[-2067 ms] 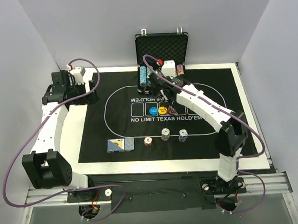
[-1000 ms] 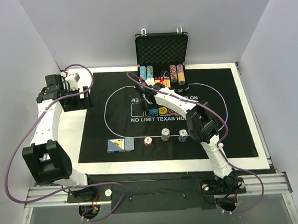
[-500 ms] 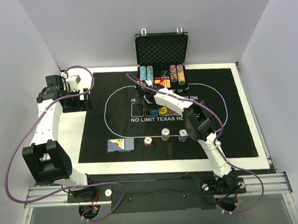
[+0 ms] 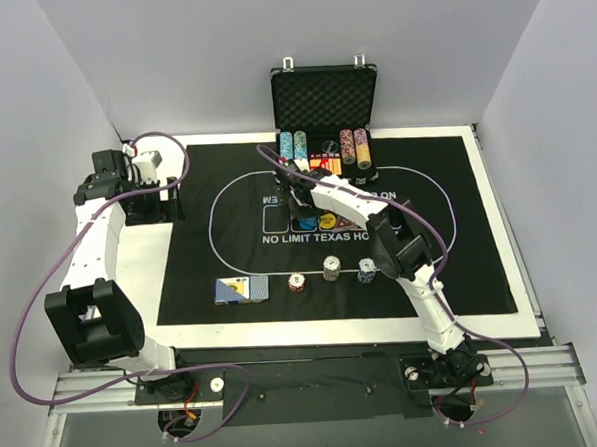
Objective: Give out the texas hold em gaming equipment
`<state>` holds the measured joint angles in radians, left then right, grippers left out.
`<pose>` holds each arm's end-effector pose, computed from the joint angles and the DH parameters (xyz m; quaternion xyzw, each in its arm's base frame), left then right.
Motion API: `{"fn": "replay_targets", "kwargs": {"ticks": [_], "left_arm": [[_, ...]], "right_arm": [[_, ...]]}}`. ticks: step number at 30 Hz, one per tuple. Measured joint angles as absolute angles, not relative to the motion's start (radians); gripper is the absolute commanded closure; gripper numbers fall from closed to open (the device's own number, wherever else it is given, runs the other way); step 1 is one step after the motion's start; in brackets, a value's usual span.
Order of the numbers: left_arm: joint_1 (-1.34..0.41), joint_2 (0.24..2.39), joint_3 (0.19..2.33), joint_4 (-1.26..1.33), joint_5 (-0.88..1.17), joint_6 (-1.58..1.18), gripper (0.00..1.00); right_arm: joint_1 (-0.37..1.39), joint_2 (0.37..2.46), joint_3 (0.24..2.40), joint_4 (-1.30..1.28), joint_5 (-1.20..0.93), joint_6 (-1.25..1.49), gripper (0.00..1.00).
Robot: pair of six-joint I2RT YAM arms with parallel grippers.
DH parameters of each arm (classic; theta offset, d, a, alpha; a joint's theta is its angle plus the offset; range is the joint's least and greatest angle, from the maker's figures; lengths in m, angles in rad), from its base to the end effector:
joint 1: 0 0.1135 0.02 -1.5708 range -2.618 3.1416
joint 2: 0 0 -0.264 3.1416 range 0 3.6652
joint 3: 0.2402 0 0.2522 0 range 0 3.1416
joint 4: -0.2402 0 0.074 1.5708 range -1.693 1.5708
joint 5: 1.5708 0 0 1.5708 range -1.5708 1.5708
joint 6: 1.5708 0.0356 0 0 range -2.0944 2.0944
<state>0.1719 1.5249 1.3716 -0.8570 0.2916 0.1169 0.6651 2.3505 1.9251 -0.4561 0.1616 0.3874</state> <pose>0.3137 0.0441 0.3076 0.0140 0.9515 -0.0988 0.2909 0.4150 0.3182 0.1706 -0.1028 0.9329 0.1035 0.3294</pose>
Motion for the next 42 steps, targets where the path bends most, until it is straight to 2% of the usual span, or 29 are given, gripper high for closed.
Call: {"fn": "replay_targets", "kwargs": {"ticks": [3,5,8,11,14,22,26,28,29,33,37,42], "left_arm": [[0.172,1.526,1.372,-0.857,0.292,0.117,0.03],[0.172,1.527,1.372,-0.857,0.292,0.117,0.03],[0.172,1.53,1.372,-0.857,0.292,0.117,0.03],[0.172,1.537,1.372,-0.857,0.292,0.117,0.03],[0.172,1.538,1.372,-0.857,0.292,0.117,0.03],[0.172,1.538,1.372,-0.856,0.292,0.113,0.03],[0.172,1.538,1.372,-0.856,0.291,0.112,0.03],[0.173,1.538,1.372,-0.856,0.29,0.112,0.03],[0.174,1.538,1.372,-0.856,0.29,0.112,0.03],[0.185,1.538,1.372,-0.857,0.292,0.112,0.03],[0.196,1.538,1.374,-0.857,0.294,0.112,0.03],[0.207,1.538,1.375,-0.857,0.305,0.112,0.03]], "right_arm": [[0.663,2.35,1.922,-0.452,0.165,0.387,0.29],[0.662,2.347,1.913,-0.444,0.167,0.387,0.36],[0.664,2.341,1.898,-0.425,0.165,0.387,0.52],[0.669,2.33,1.877,-0.412,0.17,0.386,0.56],[0.68,2.321,1.861,-0.402,0.186,0.388,0.66],[0.723,2.316,1.863,-0.422,0.22,0.424,0.68],[0.774,2.363,1.974,-0.455,0.195,0.465,0.69],[0.805,2.4,2.062,-0.457,0.166,0.489,0.56],[0.817,2.416,2.103,-0.458,0.157,0.501,0.46],[0.854,2.429,2.168,-0.454,0.15,0.529,0.32],[0.835,2.373,2.07,-0.446,0.169,0.539,0.27],[0.758,2.273,1.911,-0.453,0.204,0.551,0.25]]}}
